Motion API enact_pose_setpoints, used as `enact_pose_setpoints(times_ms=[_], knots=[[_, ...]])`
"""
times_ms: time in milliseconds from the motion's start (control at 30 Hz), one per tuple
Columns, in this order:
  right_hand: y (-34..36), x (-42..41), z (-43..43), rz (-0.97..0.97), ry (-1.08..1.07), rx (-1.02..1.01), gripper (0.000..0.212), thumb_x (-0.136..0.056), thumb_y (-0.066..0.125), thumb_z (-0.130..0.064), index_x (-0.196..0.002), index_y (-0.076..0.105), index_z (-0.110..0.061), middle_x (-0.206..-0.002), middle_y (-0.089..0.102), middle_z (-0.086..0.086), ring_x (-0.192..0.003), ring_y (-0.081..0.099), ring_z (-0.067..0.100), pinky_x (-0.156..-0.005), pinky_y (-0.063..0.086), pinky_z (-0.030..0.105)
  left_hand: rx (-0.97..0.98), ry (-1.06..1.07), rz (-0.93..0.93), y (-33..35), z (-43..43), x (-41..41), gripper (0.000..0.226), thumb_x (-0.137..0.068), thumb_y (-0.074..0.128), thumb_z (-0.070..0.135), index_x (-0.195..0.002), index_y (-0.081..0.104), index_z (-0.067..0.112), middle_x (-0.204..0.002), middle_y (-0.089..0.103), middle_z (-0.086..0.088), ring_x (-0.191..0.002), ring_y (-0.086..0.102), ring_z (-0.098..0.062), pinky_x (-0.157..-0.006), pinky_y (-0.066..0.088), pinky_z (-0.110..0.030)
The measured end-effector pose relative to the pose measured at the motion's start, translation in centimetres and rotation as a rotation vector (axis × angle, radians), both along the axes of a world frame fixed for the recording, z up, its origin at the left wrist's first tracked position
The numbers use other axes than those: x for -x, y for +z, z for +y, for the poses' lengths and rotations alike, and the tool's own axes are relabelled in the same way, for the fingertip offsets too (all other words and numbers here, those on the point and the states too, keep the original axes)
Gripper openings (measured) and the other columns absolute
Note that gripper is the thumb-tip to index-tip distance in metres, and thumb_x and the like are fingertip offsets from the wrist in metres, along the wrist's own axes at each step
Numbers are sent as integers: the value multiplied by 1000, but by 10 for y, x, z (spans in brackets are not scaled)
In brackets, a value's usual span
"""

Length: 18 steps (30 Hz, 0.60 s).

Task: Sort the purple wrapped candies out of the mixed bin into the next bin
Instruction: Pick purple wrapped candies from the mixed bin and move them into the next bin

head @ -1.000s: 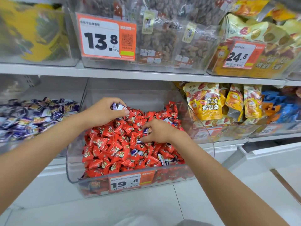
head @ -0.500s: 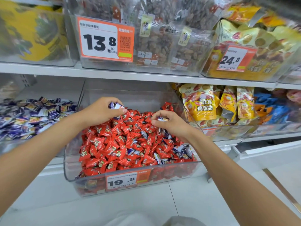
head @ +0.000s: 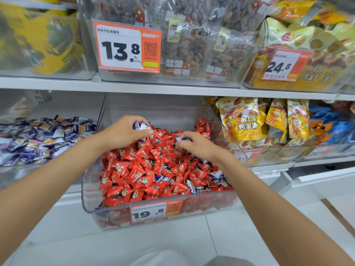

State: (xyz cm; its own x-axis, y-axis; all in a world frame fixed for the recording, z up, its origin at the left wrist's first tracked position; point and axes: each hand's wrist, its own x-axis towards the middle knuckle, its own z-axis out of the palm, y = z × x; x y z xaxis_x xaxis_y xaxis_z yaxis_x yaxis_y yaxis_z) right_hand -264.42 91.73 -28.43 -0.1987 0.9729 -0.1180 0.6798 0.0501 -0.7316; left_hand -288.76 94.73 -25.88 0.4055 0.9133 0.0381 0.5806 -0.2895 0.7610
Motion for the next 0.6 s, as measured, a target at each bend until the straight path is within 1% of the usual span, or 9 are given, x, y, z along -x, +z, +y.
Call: enact_pose_setpoints(times_ms=[100, 133, 200, 233, 300, 400, 433, 533, 600], knots=[[10, -10, -13, 88, -6, -92, 9, -94, 56, -14, -97, 48, -18, -77, 46, 3, -54, 33, 18, -49, 31, 30, -10, 9, -16, 2, 0, -3, 22, -90, 65, 35, -98, 67, 15, -90, 69, -12, -66, 55, -8, -55, 39, -9], [11, -11, -17, 100, 11, -99, 14, -94, 55, -11, -103, 48, -19, -78, 47, 4, -52, 31, 18, -45, 30, 28, -8, 12, -15, 2, 0, -3, 23, -90, 65, 35, -99, 67, 15, -87, 68, -12, -62, 54, -5, -53, 38, -9], [11, -9, -22, 98, 61, -60, 21, -94, 52, -9, -110, 53, -23, -74, 48, 5, -52, 32, 19, -42, 30, 25, -6, 12, -4, 2, 0, -3, 23, -89, 66, 37, -98, 68, 16, -86, 68, -12, -61, 52, -5, -56, 39, -15], [9, -5, -24, 97, 84, -32, 20, -94, 52, -8, -108, 55, -23, -72, 48, 2, -52, 34, 19, -43, 32, 24, -8, 10, 1, 2, -1, -2, 23, -89, 66, 38, -98, 68, 17, -88, 68, -10, -65, 54, -8, -59, 39, -18], [2, 5, -24, 106, 123, -4, 12, -91, 59, -6, -94, 56, -18, -70, 47, -3, -52, 39, 14, -46, 36, 23, -17, -10, 5, 1, -2, -2, 22, -87, 67, 38, -97, 68, 19, -91, 68, -3, -74, 59, -12, -65, 42, -18], [-13, 24, -18, 19, 178, -24, 27, -80, 78, -14, -77, 52, -23, -77, 52, -5, -65, 48, 11, -63, 40, 29, -42, -45, 10, -1, -2, -2, 19, -87, 68, 36, -96, 69, 20, -91, 69, -3, -81, 63, -18, -73, 46, -26], [-18, 31, -16, 1, 190, -16, 30, -77, 80, -16, -76, 51, -25, -80, 53, -5, -67, 48, 12, -65, 40, 31, -52, -53, 14, -1, -2, -2, 18, -87, 68, 36, -95, 69, 20, -90, 69, -4, -79, 62, -18, -73, 46, -28], [-20, 41, -10, -15, 169, -39, 34, -75, 82, -16, -76, 50, -26, -80, 52, -8, -69, 48, 13, -67, 40, 32, -83, -64, 44, -3, -2, -1, 13, -88, 68, 32, -94, 68, 21, -86, 69, 2, -74, 61, -9, -72, 46, -28], [-11, 31, -11, 8, 124, -55, 28, -77, 80, -17, -79, 53, -20, -79, 52, -5, -68, 47, 12, -65, 38, 30, -97, -92, 76, -5, -1, 0, 9, -89, 67, 31, -94, 67, 24, -89, 69, 2, -79, 63, -15, -77, 50, -36]])
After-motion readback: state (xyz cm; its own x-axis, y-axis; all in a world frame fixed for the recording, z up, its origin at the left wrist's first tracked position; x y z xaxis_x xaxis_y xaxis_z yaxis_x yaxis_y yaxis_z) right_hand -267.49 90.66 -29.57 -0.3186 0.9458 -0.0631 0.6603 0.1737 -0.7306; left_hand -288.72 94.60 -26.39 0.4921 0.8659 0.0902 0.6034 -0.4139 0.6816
